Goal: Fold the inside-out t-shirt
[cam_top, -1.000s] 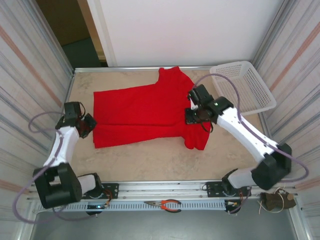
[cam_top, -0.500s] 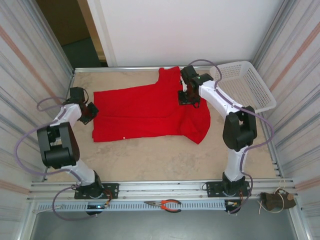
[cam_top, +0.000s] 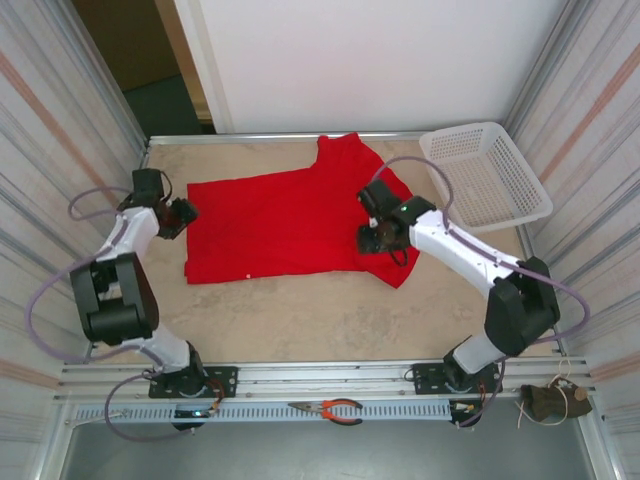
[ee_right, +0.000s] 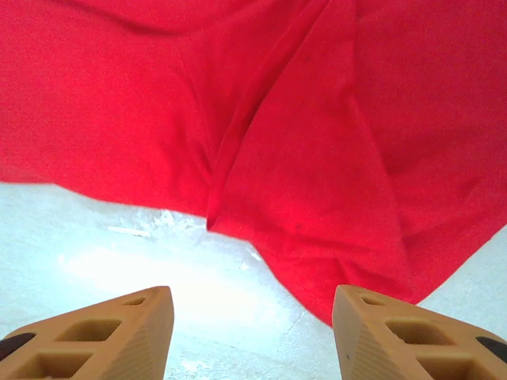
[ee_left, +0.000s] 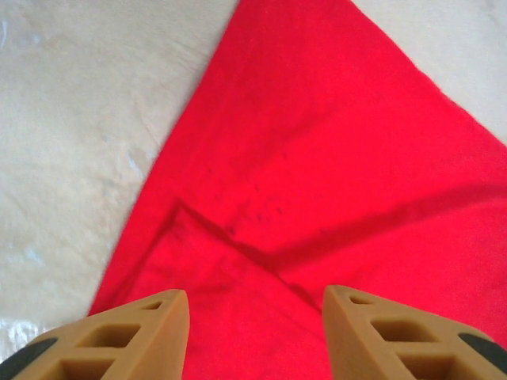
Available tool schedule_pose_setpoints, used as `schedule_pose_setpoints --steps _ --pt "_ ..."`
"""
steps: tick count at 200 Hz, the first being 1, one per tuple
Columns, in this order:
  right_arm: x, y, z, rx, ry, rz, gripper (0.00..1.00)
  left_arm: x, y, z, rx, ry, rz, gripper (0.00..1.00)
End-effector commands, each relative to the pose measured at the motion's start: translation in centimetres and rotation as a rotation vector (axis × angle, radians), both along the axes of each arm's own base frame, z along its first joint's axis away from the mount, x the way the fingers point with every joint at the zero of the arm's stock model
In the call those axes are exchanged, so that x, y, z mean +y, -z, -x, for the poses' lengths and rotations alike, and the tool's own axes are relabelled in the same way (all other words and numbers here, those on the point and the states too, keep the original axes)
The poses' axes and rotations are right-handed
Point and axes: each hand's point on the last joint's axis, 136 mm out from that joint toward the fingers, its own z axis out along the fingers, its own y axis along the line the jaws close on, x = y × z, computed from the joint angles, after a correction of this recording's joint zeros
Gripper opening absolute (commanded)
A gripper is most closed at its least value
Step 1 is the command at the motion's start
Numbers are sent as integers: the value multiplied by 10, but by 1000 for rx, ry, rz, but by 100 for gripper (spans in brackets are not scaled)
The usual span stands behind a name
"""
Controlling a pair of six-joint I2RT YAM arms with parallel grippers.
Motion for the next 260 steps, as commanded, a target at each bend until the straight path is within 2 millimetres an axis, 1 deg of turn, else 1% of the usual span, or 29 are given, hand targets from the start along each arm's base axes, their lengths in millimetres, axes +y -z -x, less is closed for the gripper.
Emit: schedule_pose_setpoints --steps 1,11,31,55,66,82,87,95,96,98,99,112,117,128,146,168,177,199,208,213,226,227,231,237,239,241,253,260 --pt "-7 17 -5 -34 17 120 57 -25 8 21 -7 4 123 50" --pt "-4 25 -5 -31 -8 171 57 -30 17 28 2 -5 153 50" --pt "2 38 -10 -31 -44 250 58 -34 35 33 37 -14 176 51" --pt "5 51 -18 -21 -59 300 58 -35 50 32 79 -16 187 51" --pt "7 57 -22 -14 -64 314 56 -34 55 32 94 -19 181 51" --pt "7 59 -25 -12 -66 333 44 -32 62 31 114 -22 171 51" --pt "7 58 -25 -13 -67 333 38 -31 64 31 121 -26 170 51" --pt "7 56 -25 -14 -67 332 24 -31 68 32 131 -28 170 51" --pt "7 56 -25 -14 -67 332 24 -31 68 32 133 -29 170 51" --pt "7 54 -25 -16 -68 331 20 -31 69 32 134 -29 169 51" --pt "7 54 -25 -16 -68 331 20 -31 70 32 137 -29 169 51" --pt "6 47 -27 -25 -63 320 4 -30 75 33 152 -36 168 51" --pt "5 44 -28 -28 -60 315 0 -29 77 33 159 -38 166 51" --pt "2 37 -29 -29 -58 302 0 -29 81 34 170 -43 164 51" --pt "-7 22 -40 -39 -38 273 0 -28 86 35 186 -47 161 51" --pt "-23 6 -63 -37 3 228 0 -27 88 34 192 -50 158 51" --pt "-30 1 -76 -26 24 201 0 -27 88 34 196 -49 155 51" --pt "-41 5 -101 35 50 140 0 -26 89 33 200 -49 152 51" --pt "-44 4 -110 65 61 114 0 -26 89 33 206 -47 147 51" --pt "-47 2 -119 56 70 112 0 -25 89 32 208 -49 143 51" --pt "-69 1 -144 10 117 187 0 -25 89 32 210 -45 136 51" --pt "-72 1 -145 10 123 198 1 -25 89 32 210 -46 135 51" --pt "-81 0 -153 3 154 229 8 -25 89 32 211 -45 135 51" --pt "-94 2 -156 15 200 282 33 -25 88 33 214 -46 137 51" --pt "-99 2 -157 17 214 299 38 -25 87 32 212 -45 138 51" --pt "-102 1 -159 11 227 315 41 -25 87 32 213 -44 137 51" --pt "-118 0 -154 2 282 377 48 -26 81 33 204 -40 136 51" --pt "-120 -2 -147 -13 298 375 52 -25 76 33 192 -39 133 51"
